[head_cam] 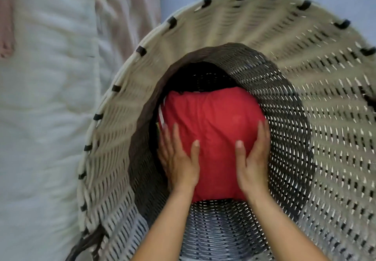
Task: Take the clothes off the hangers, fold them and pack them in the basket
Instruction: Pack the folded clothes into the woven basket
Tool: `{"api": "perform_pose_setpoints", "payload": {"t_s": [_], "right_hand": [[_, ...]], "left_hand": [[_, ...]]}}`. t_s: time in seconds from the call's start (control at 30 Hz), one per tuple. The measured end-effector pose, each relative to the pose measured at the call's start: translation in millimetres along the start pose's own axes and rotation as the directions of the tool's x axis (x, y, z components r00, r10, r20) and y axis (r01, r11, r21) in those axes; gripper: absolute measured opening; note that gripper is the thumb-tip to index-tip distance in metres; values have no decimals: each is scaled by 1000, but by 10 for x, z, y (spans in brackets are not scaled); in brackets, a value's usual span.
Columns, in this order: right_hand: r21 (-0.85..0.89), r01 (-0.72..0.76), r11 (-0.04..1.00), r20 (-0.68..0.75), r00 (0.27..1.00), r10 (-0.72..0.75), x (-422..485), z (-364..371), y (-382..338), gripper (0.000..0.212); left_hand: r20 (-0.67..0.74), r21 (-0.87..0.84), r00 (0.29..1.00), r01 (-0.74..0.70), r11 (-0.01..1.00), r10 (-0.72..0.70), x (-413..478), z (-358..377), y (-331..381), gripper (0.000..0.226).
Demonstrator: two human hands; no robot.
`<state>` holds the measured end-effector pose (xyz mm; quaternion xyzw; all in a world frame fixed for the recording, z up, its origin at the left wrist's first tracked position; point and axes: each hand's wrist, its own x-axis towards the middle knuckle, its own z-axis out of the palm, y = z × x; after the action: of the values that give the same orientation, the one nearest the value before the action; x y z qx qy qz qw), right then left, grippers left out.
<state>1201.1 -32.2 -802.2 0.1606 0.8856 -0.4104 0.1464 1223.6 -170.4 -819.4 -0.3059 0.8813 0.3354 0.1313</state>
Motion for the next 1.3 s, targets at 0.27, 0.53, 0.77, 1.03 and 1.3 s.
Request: {"api": "perform_pose_setpoints", "payload": {"t_s": [0.27, 0.53, 0.77, 1.03, 1.3], "right_hand": [[73, -275, 959, 32, 961, 273, 779, 611, 793, 48], [4, -141, 990, 31, 990, 141, 427, 426, 726, 70], [-422, -36, 906, 246, 957, 153, 35, 481, 1069, 65], [-279, -244, 929, 352, 873, 336, 15, -127, 366, 62], [246, -173, 954, 80, 984, 158, -131, -572, -1849, 26]], "left_hand": [[87, 414, 975, -220, 883, 203, 445, 665, -450, 72], [168, 385, 882, -469, 795, 440, -110, 572, -349, 69], [409, 503, 828, -556, 662, 384, -109, 634, -617, 69], [347, 378, 847, -519, 767, 402, -266, -409, 362, 73], [-122, -153, 772, -636, 756, 624, 60, -2369, 1179, 52]]}}
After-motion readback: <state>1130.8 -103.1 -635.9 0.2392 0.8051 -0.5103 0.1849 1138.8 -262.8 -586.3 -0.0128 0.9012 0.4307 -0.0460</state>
